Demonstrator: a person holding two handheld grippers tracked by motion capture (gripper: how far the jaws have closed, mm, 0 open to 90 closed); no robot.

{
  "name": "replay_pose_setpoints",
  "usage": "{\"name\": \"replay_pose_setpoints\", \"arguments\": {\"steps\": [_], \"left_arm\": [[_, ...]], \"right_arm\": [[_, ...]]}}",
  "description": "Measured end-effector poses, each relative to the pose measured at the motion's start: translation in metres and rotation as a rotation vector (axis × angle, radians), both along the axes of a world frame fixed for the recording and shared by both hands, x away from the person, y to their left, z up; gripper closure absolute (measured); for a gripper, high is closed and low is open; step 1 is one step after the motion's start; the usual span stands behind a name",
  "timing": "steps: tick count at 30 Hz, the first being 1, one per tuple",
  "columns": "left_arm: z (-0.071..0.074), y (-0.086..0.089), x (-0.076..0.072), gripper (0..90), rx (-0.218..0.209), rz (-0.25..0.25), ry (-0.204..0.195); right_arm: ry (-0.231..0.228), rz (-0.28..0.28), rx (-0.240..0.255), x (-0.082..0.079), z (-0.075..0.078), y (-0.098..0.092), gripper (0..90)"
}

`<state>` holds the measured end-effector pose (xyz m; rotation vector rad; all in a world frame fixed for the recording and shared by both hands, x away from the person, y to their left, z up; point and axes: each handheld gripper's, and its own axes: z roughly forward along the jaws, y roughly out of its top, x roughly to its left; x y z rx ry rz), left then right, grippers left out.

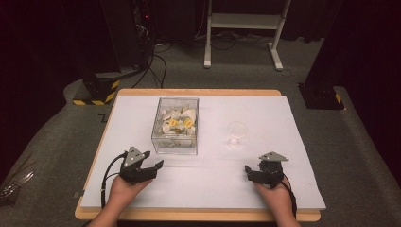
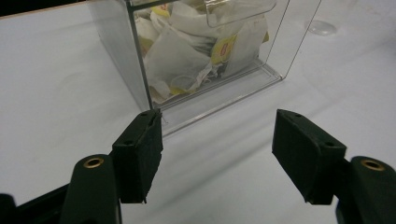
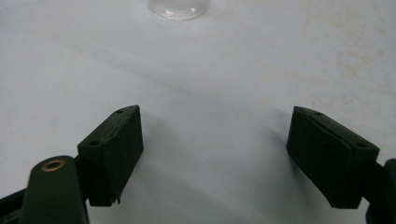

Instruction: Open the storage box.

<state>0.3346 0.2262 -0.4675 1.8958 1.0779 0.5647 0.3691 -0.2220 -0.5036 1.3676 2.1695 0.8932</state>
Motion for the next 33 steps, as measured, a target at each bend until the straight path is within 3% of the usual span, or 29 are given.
{"name": "replay_pose_setpoints", "arguments": {"steps": [5, 15, 33], "left_arm": [[0.001, -0.005, 0.009, 34.8, -0.037, -0.001, 0.001], [0.004, -0.019, 0.023, 35.2, -0.044, -0.006, -0.030], [0.006, -0.034, 0.041, 35.8, -0.057, 0.008, -0.044]], "right_arm": [[0.000, 0.001, 0.000, 0.000, 0.000, 0.000, 18.6], [0.000, 0.001, 0.001, 0.000, 0.000, 0.000, 18.6], [-0.001, 0.004, 0.002, 0.000, 0.000, 0.000, 18.6]]}}
